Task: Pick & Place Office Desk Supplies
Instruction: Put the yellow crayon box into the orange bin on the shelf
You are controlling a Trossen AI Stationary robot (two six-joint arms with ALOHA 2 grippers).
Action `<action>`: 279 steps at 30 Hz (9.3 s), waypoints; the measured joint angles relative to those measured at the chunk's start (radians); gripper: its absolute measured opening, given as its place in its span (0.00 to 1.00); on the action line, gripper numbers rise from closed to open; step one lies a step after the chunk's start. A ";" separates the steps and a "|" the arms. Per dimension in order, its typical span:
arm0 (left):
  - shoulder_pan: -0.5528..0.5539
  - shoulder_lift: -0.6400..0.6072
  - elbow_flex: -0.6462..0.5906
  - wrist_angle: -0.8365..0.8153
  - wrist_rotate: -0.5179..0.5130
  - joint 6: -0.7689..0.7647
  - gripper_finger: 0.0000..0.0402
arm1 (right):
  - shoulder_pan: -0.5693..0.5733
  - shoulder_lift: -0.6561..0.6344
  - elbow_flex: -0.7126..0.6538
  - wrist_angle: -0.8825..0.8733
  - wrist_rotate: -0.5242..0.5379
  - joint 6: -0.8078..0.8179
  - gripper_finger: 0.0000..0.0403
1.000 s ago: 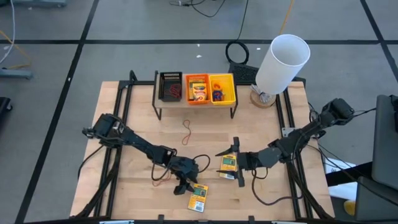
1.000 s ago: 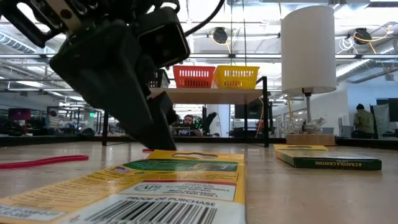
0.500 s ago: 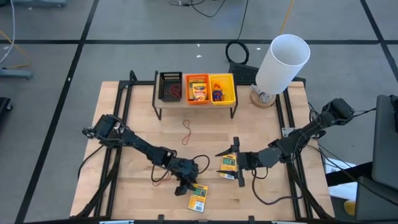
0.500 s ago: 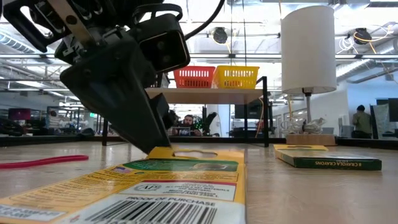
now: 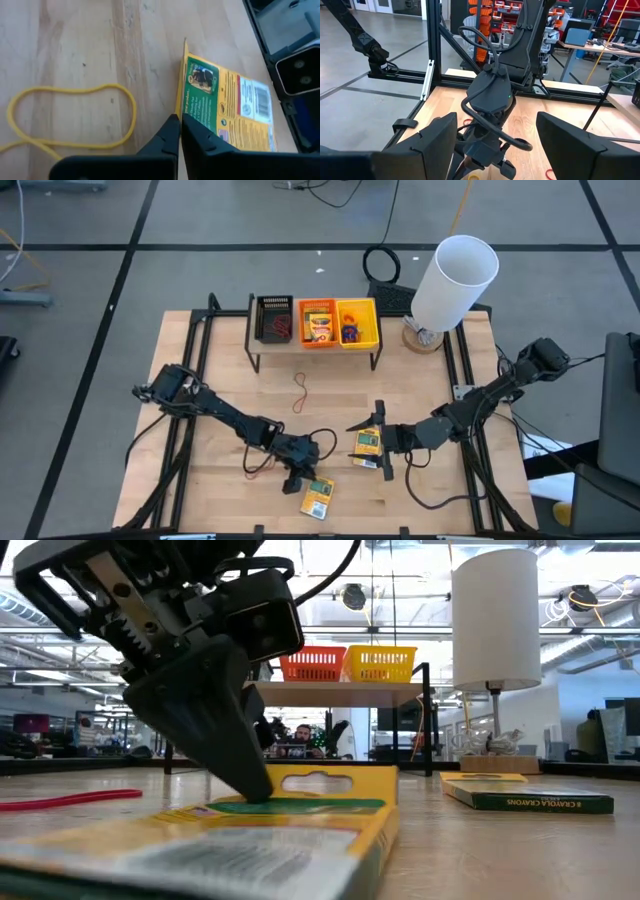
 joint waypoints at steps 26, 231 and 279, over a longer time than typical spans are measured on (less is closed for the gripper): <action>-0.026 -0.338 0.004 -0.080 -0.039 0.128 0.00 | 0.000 0.000 0.000 -0.050 -0.001 0.044 0.65; -0.021 -0.264 0.024 0.023 0.724 0.645 0.00 | -0.079 0.118 0.000 -0.014 -0.084 0.007 0.65; -0.027 -0.264 0.024 0.336 0.315 0.482 0.00 | -0.077 0.124 -0.007 -0.015 -0.085 0.108 0.65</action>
